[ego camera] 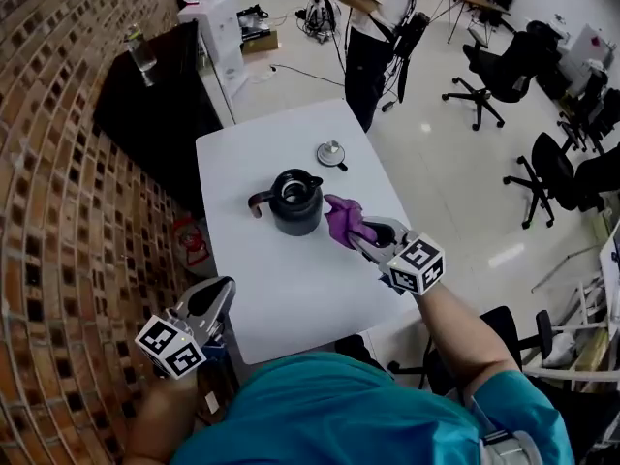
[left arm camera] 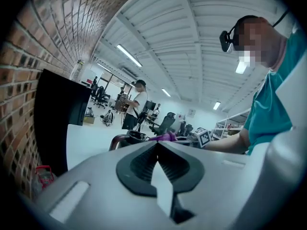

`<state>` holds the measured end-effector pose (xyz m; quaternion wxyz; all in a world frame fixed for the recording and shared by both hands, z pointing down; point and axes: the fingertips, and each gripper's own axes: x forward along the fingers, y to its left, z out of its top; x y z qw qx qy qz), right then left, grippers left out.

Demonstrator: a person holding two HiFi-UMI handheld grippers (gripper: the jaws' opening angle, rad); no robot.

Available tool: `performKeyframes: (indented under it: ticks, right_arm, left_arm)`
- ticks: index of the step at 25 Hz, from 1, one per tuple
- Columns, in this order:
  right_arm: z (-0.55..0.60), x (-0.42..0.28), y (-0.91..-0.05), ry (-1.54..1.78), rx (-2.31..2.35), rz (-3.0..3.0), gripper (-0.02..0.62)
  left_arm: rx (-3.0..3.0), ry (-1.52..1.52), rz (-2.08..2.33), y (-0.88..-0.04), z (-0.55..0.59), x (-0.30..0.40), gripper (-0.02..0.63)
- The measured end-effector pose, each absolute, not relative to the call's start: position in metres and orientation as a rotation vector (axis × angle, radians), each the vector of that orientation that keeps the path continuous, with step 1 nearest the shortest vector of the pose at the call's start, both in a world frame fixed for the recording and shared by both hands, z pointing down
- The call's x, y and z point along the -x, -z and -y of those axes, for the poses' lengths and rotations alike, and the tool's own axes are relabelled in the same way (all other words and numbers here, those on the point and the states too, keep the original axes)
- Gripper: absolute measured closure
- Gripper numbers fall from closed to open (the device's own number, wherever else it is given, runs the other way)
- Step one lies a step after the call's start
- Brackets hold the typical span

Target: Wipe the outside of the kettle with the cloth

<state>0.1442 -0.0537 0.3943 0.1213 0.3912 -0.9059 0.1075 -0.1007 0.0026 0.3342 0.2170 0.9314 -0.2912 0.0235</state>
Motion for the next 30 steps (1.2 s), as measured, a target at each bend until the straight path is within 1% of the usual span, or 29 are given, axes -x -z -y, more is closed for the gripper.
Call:
performKeyframes:
  ticks: [7,14,20,24,30]
  right_arm:
    - [0.122,-0.149,-0.428,-0.214,-0.968,2.699,0.505]
    - [0.136,-0.142,-0.443,-0.134,-0.912,2.713,0.504]
    - [0.142,-0.135,-0.469,-0.164,-0.949,2.780,0.503]
    - [0.139,-0.135,-0.506,-0.189,-0.922,2.715,0.503]
    - [0.144,-0.132,-0.545,-0.132,-0.852,2.579,0.503]
  left_arm:
    - [-2.498,-0.139,0.985,-0.344,0.032,0.065,0.604]
    - [-2.543,-0.154,0.820,-0.377,0.065,0.022,0.604]
    - [-2.531,-0.135,0.727,-0.403,0.072,0.020,0.604]
    - [-2.484,-0.158,0.738,-0.417,0.062,0.029,0.604]
    - [-2.455,-0.176,0.774,-0.427,0.058,0.039,0.604]
